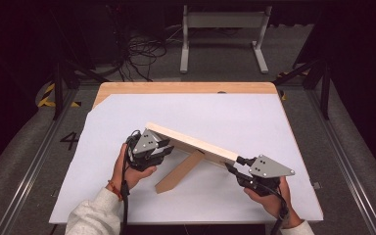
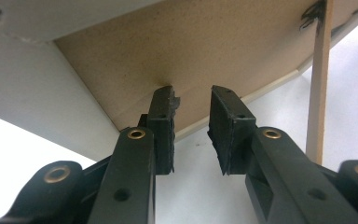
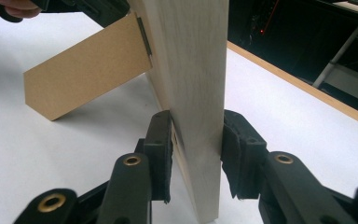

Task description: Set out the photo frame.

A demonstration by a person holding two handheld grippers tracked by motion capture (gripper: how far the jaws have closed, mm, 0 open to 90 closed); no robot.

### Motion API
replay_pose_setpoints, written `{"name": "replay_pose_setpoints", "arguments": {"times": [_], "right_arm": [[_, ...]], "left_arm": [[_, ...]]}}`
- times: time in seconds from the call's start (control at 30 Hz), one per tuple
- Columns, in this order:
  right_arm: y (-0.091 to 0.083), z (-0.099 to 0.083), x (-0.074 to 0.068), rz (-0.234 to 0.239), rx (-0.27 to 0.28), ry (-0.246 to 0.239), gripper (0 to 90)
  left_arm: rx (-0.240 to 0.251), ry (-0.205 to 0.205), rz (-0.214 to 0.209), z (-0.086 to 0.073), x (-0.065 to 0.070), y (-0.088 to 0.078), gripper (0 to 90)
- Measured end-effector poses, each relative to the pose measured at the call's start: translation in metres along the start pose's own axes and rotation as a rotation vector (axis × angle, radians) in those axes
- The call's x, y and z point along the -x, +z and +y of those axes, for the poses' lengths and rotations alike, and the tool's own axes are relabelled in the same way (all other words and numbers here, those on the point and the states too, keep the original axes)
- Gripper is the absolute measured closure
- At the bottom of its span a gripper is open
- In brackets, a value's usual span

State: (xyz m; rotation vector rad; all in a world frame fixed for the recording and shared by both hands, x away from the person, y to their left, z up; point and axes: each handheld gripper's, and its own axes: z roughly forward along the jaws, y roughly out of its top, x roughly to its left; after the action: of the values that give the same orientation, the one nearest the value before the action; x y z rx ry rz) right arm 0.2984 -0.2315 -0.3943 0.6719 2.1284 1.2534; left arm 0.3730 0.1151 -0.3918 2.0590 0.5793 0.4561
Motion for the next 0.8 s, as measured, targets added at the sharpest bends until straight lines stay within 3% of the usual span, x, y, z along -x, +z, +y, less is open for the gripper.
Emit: {"name": "replay_pose_setpoints", "arguments": {"times": [0.53,0.8], "right_arm": [[-0.004,0.003,-0.021,0.031,0.003,-0.047,67.7],[-0.004,0.004,-0.026,0.036,0.004,-0.06,70.1]], "left_arm": [[-0.018,-0.005,-0.014,0.011,-0.003,0.009,71.1],[-0.02,-0.006,-0.021,0.016,-0.005,0.01,85.8]]}}
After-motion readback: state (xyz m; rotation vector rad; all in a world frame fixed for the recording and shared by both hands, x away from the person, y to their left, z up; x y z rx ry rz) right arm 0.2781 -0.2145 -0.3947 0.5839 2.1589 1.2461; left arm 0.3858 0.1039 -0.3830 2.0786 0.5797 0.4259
